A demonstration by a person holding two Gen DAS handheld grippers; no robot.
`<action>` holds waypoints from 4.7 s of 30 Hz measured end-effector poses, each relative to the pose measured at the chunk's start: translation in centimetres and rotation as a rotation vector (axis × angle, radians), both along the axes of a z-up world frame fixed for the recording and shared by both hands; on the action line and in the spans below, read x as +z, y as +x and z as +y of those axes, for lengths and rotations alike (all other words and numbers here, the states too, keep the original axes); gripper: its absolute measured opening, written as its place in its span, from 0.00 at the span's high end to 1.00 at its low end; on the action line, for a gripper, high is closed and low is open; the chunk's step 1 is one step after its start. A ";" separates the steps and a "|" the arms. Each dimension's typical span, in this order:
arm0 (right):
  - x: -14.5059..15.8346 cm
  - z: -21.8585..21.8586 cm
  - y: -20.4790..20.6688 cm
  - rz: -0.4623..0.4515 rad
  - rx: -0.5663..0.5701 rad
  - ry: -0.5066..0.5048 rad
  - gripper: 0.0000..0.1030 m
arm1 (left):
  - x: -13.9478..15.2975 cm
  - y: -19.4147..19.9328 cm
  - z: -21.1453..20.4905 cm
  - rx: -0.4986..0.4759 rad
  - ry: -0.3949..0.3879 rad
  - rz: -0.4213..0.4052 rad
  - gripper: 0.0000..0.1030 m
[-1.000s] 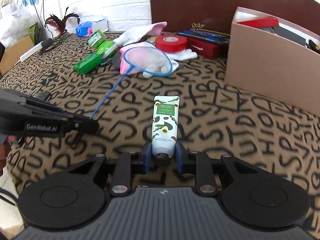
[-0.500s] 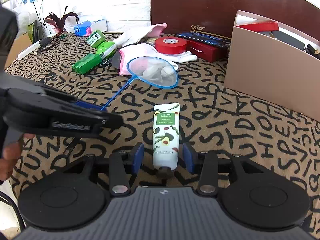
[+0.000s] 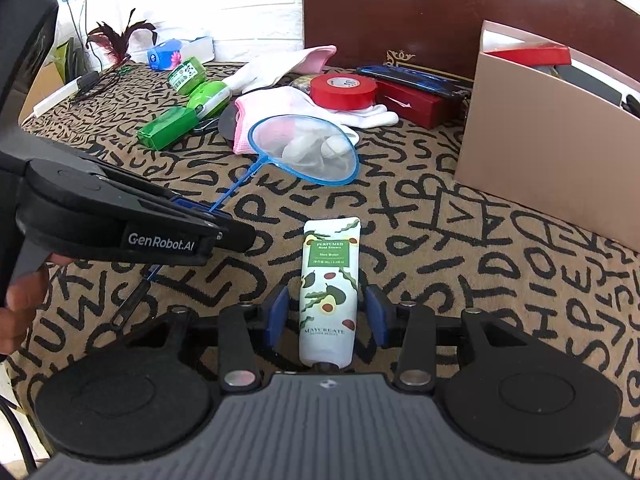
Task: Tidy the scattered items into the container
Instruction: 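Grasp the blue net handle with the left gripper while the right grasps the cream tube, then carry the net with the left gripper while the right carries the tube toward the box, then lower the net into the box with the left gripper while the right lowers the tube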
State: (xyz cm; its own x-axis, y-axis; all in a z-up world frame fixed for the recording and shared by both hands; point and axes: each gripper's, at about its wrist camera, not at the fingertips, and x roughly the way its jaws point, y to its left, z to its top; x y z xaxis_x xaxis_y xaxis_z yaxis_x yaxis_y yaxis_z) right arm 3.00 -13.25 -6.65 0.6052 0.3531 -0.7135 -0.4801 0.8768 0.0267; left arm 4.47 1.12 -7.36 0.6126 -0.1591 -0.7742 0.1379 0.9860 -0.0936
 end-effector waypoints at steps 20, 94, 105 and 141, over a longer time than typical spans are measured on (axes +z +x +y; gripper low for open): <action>2.0 -1.6 -1.0 -0.008 0.002 0.110 0.67 | 3.0 -1.7 -1.2 -0.017 -0.013 -0.062 1.00; 11.1 -22.0 10.6 -0.301 -0.394 0.131 0.66 | 6.4 9.1 -17.5 -0.291 -0.073 -0.177 0.52; 11.7 -21.8 10.0 -0.316 -0.390 0.140 0.66 | 7.2 10.6 -18.8 -0.287 -0.073 -0.186 0.99; 12.0 -24.5 15.4 -0.307 -0.434 0.086 0.66 | 14.5 22.9 -23.5 -0.265 -0.039 -0.167 0.99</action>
State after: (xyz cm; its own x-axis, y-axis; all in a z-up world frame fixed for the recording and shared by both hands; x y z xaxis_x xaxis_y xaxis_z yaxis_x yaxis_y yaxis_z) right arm 18.40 -37.72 5.31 0.8848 0.0737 -0.4602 -0.0714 0.9972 0.0226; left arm 27.37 -22.40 7.12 0.6637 -0.3577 -0.6569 0.4063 0.9098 -0.0849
